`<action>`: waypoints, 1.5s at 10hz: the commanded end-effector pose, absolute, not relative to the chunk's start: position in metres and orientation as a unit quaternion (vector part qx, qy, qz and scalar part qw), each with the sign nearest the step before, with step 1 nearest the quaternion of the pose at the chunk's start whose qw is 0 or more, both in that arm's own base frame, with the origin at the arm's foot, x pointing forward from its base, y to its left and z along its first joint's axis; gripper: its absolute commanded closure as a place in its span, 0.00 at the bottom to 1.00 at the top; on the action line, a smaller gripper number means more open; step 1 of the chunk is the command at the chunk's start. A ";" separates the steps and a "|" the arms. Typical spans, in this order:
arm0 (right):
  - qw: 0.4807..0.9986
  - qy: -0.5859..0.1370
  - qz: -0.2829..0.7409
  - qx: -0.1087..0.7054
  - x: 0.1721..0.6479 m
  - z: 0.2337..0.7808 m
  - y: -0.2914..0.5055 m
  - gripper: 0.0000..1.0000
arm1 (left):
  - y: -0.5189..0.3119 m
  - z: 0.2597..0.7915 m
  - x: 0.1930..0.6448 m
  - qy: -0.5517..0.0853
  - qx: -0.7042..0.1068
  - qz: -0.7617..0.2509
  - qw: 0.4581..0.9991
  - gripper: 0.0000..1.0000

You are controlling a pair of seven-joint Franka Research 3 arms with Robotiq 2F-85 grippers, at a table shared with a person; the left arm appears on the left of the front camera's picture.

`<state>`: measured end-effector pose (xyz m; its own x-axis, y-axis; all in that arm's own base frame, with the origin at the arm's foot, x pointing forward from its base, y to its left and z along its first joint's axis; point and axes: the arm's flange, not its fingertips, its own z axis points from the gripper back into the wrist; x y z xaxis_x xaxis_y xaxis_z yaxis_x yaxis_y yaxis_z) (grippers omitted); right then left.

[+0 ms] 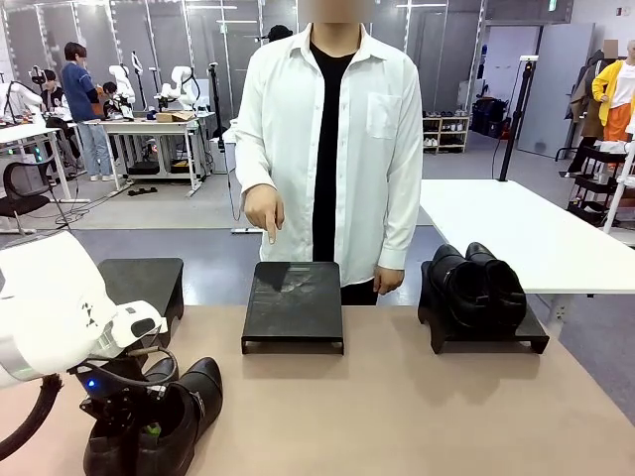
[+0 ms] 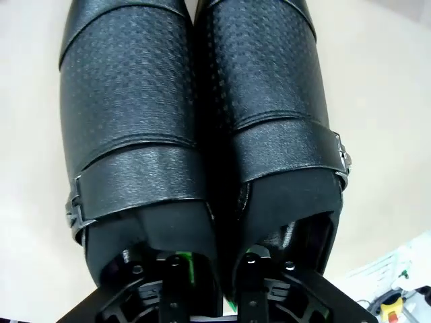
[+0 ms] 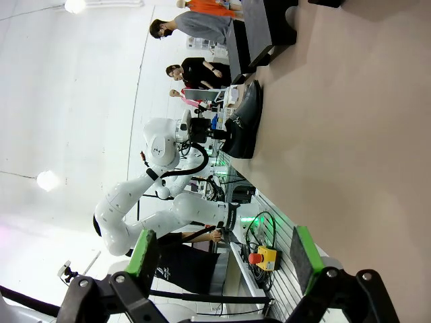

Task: Place the shoes on the stand as instructed by the person.
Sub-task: Pick up another pair of Shoes and place it on the Shoes Stand indicated by the person.

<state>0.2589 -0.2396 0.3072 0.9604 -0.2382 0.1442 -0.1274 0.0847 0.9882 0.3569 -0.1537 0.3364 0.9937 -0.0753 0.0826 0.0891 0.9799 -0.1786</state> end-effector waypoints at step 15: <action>0.727 -0.141 -0.038 0.671 0.257 0.309 -0.237 0.00 | -0.153 0.441 0.333 -0.042 -0.096 -0.074 0.992 1.00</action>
<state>0.2590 -0.2394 0.3072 0.9605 -0.2378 0.1442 -0.1274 0.0848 0.9882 0.3302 -0.1545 0.4434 0.9829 -0.1554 0.0987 0.1728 0.9635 -0.2044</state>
